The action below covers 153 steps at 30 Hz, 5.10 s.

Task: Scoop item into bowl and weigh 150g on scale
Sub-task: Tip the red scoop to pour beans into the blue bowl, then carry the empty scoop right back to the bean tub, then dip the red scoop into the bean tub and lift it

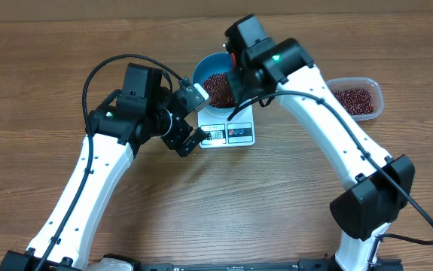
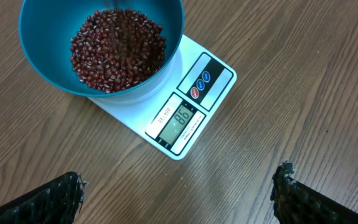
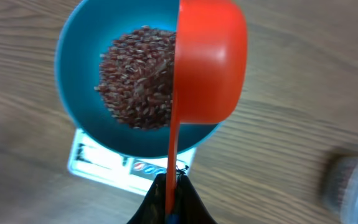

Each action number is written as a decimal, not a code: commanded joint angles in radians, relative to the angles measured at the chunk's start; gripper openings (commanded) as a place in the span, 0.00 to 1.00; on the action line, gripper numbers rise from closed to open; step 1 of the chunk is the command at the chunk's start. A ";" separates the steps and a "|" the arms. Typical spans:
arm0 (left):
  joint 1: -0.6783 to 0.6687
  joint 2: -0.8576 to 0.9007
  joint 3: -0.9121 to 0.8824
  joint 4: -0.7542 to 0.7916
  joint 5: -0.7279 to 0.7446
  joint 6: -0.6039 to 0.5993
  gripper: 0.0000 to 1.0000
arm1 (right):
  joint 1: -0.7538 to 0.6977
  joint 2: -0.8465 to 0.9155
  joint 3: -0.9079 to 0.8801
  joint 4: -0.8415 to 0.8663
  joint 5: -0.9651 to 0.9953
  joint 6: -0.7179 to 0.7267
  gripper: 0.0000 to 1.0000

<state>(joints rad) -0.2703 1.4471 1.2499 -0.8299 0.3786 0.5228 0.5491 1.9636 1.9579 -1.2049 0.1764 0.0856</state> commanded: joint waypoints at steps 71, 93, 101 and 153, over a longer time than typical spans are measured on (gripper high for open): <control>0.002 0.004 -0.005 0.000 0.006 -0.014 1.00 | -0.750 -0.006 -0.204 -0.189 -0.222 -0.173 0.04; 0.002 0.004 -0.005 0.000 0.006 -0.014 1.00 | -0.721 0.122 -0.204 -0.196 -0.414 -0.278 0.04; 0.002 0.004 -0.005 0.000 0.006 -0.014 1.00 | -0.720 0.122 -0.250 -0.180 -0.415 -0.276 0.04; 0.002 0.004 -0.005 -0.004 0.003 -0.014 0.99 | -1.063 0.122 -0.268 -0.330 -1.168 -0.699 0.04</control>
<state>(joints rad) -0.2703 1.4471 1.2495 -0.8333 0.3782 0.5228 -0.5125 2.0750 1.6939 -1.5204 -0.8780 -0.5121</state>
